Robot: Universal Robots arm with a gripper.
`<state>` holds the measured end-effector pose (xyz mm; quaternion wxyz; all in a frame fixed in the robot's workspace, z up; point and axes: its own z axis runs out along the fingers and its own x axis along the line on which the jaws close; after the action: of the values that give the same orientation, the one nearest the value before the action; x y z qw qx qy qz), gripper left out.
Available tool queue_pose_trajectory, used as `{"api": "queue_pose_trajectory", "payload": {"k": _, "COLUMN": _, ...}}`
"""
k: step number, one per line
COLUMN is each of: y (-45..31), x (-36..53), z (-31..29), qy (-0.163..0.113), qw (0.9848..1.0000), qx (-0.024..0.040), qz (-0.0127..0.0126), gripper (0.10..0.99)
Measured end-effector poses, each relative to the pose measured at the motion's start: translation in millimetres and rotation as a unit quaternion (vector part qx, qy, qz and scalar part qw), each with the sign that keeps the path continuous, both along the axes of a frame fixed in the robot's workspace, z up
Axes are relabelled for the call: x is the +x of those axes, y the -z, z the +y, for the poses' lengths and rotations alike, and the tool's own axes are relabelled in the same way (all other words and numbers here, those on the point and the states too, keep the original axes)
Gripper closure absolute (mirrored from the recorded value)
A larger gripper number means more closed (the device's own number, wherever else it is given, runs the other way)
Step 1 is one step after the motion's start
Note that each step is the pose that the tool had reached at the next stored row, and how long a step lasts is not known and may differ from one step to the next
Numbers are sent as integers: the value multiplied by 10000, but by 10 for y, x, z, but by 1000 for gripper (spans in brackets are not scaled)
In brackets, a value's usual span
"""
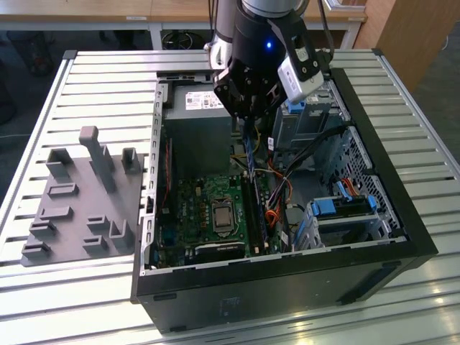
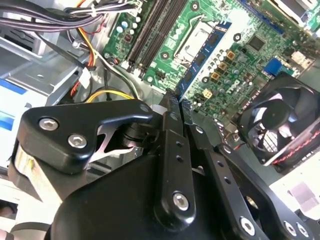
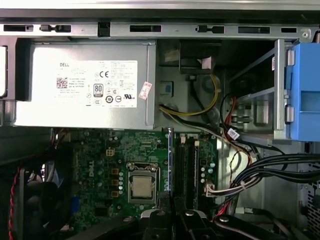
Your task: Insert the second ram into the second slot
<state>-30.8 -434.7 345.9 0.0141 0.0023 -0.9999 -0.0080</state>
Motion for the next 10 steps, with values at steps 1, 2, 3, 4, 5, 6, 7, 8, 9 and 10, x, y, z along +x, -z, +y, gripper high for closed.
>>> {"api": "queue_pose_trajectory", "payload": {"k": 1, "y": 7, "x": 1, "z": -2, "qy": -1, "qw": 10000, "qx": -1, "qz": -23, "gripper": 949}}
{"api": "queue_pose_trajectory", "payload": {"k": 2, "y": 15, "x": 0, "z": -5, "qy": 0, "qw": 10000, "qx": -2, "qz": -43, "gripper": 949}}
{"api": "queue_pose_trajectory", "payload": {"k": 3, "y": 25, "x": 1, "z": -8, "qy": -1, "qw": 10000, "qx": -1, "qz": -54, "gripper": 949}}
{"api": "queue_pose_trajectory", "payload": {"k": 4, "y": 40, "x": 1, "z": -13, "qy": -2, "qw": 10000, "qx": 1, "qz": -56, "gripper": 949}}
{"api": "queue_pose_trajectory", "payload": {"k": 5, "y": 58, "x": 1, "z": -20, "qy": -1, "qw": 10000, "qx": 8, "qz": -56, "gripper": 949}}
{"api": "queue_pose_trajectory", "payload": {"k": 6, "y": 75, "x": 0, "z": -27, "qy": -1, "qw": 10000, "qx": 16, "qz": -56, "gripper": 949}}
{"api": "queue_pose_trajectory", "payload": {"k": 7, "y": 93, "x": 0, "z": -29, "qy": 0, "qw": 10000, "qx": 20, "qz": -56, "gripper": 949}}
{"api": "queue_pose_trajectory", "payload": {"k": 8, "y": 111, "x": 0, "z": -33, "qy": 0, "qw": 10000, "qx": 21, "qz": -56, "gripper": 949}}
{"api": "queue_pose_trajectory", "payload": {"k": 9, "y": 129, "x": 1, "z": -40, "qy": -1, "qw": 10000, "qx": 25, "qz": -57, "gripper": 949}}
{"api": "queue_pose_trajectory", "payload": {"k": 10, "y": 143, "x": 0, "z": -41, "qy": -1, "qw": 10000, "qx": 25, "qz": -57, "gripper": 949}}
